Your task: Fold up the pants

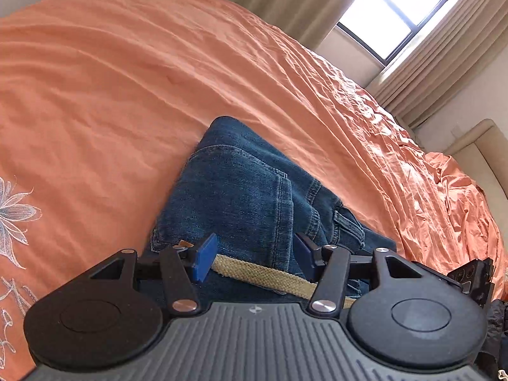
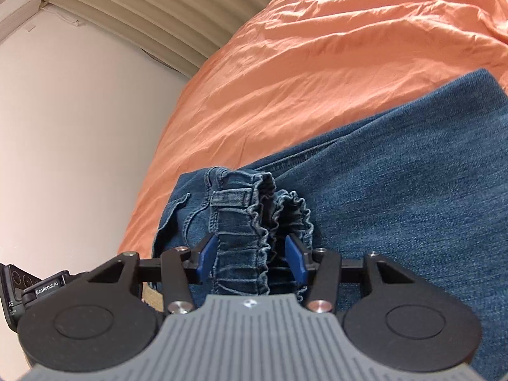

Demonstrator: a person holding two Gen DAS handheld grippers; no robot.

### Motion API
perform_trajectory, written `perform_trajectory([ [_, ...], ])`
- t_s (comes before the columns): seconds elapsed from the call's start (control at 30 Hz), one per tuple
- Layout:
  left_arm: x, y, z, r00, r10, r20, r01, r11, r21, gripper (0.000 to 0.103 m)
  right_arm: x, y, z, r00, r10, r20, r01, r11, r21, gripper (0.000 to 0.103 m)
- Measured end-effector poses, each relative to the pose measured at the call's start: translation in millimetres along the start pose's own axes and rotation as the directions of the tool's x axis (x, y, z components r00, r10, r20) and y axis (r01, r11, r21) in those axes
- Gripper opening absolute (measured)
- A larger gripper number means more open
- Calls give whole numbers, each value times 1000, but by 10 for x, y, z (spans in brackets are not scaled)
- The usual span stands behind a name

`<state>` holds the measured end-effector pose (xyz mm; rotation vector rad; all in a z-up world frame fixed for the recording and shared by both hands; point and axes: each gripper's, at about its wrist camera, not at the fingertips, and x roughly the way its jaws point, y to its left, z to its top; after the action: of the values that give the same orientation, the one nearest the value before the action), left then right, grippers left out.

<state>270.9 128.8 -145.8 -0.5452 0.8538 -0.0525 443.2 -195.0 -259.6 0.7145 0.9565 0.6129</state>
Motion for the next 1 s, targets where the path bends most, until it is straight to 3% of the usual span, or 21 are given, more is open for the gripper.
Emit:
perform_trajectory([
  [0.07, 34, 42, 23, 1000, -12, -4, 12, 1000, -14, 63, 113, -40, -3, 1000, 20, -16, -20, 999, 35, 40],
  [0.1, 46, 50, 34, 1000, -15, -5, 15, 1000, -19, 63, 145, -42, -10, 999, 26, -21, -25, 999, 43, 30],
  [0.13, 48, 51, 48, 1000, -14, -3, 14, 1000, -19, 63, 161, -16, -17, 1000, 17, -19, -16, 999, 28, 22],
  [0.23, 5, 52, 76, 1000, -6, 23, 7, 1000, -13, 62, 36, 174, -9, 999, 25, 20, -24, 998, -58, 10],
  [0.4, -173, 10, 107, 994, -36, 102, 39, 999, -19, 62, -402, 526, 144, 979, 160, 128, -147, 983, -111, 8],
  [0.53, -213, -145, 156, 991, -62, 122, 64, 998, -9, 62, -863, 680, 268, 954, 200, 223, -164, 972, -171, 8],
  [0.6, -206, -244, 148, 990, -72, 119, 70, 997, 14, 62, -1097, 590, 325, 953, 162, 254, -124, 980, -158, 8],
  [0.67, -167, -347, 118, 992, -72, 106, 68, 997, 40, 62, -1206, 380, 339, 963, 53, 264, -25, 994, -108, 7],
  [0.8, -41, -464, 32, 996, -62, 63, 58, 996, 64, 62, -1130, -302, 179, 969, -201, 142, 188, 977, 102, 6],
  [0.9, 28, -491, -57, 998, -53, 36, 51, 997, 61, 62, -1134, -470, 125, 975, -181, 130, 158, 973, 169, 5],
  [1.0, 42, -522, -97, 998, -49, 26, 47, 997, 64, 61, -1258, -254, 141, 974, -95, 204, 77, 993, 93, 4],
])
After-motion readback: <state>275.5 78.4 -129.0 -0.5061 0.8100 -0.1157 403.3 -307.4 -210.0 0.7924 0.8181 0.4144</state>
